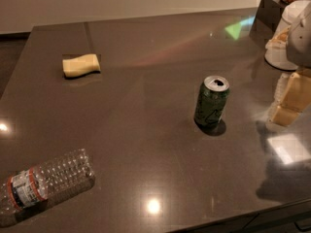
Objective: Pick green can
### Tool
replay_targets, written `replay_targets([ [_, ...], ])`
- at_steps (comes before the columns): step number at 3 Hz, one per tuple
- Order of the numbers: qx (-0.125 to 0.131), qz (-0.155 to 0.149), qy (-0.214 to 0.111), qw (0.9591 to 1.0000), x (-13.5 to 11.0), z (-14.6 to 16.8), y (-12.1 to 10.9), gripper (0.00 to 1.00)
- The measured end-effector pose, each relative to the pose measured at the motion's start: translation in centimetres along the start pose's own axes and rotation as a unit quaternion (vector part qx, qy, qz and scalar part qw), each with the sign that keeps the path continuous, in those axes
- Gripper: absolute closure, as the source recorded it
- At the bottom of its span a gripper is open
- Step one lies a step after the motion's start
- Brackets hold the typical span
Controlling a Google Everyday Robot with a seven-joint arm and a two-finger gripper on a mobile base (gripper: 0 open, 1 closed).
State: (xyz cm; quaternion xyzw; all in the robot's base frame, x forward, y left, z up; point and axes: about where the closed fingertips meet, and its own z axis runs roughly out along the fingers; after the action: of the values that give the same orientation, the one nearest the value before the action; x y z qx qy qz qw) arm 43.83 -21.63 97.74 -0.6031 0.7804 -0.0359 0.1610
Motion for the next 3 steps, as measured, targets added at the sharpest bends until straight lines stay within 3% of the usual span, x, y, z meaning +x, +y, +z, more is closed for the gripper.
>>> replay_targets([
  [1, 0.0, 0.0, 0.0, 1.0, 0.0, 0.0, 0.0, 0.0],
  [3, 0.009, 0.025, -0.047, 0.9986, -0.4, 2.2, -1.3, 0.0],
])
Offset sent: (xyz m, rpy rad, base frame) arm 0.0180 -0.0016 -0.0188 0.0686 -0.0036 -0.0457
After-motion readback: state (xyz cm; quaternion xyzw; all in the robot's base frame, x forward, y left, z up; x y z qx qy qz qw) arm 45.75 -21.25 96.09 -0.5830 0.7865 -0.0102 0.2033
